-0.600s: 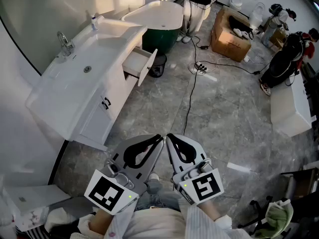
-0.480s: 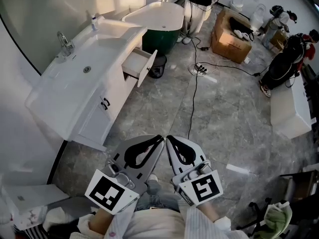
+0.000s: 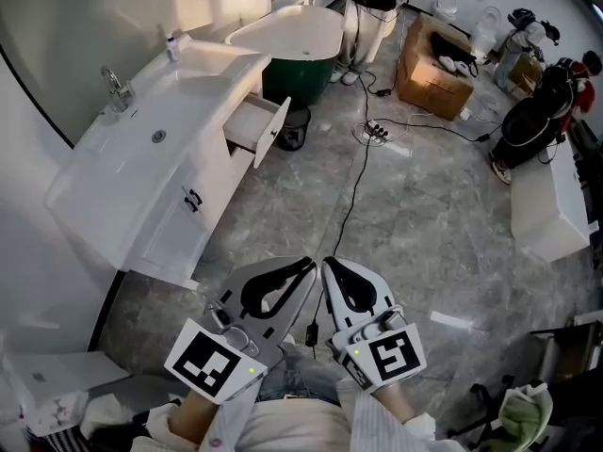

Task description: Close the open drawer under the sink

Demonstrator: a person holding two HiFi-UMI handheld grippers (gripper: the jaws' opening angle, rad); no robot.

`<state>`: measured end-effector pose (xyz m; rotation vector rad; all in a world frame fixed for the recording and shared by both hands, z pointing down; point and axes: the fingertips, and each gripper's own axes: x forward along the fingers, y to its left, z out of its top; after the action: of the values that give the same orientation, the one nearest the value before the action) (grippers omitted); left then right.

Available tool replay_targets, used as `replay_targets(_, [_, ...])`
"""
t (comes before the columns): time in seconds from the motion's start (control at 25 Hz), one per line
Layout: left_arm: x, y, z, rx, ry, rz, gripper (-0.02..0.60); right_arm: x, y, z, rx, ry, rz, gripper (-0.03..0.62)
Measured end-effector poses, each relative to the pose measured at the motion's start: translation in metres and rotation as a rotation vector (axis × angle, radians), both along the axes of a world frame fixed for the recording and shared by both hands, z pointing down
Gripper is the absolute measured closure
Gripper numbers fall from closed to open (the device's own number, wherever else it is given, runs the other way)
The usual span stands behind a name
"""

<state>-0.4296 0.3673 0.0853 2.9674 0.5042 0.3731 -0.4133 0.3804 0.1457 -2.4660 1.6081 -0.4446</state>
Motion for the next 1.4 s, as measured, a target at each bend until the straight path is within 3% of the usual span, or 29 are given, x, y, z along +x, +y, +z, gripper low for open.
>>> replay_targets(0.44, [0.043, -0.035, 0.012, -0.003, 0.024, 0.003, 0.552, 0.036, -0.032, 0.021, 0.003, -0.027, -0.01, 0.585])
replay_targets(0.96, [0.163, -0.131, 0.029, -0.003, 0.047, 0.006, 0.552, 0.153, -0.118, 0.045, -0.031, -0.048, 0.003, 0.585])
replay_targets(1.4, [0.237, -0.198, 0.047, -0.006, 0.048, 0.043, 0.552, 0.239, -0.165, 0.066, -0.072, -0.051, 0.11, 0.585])
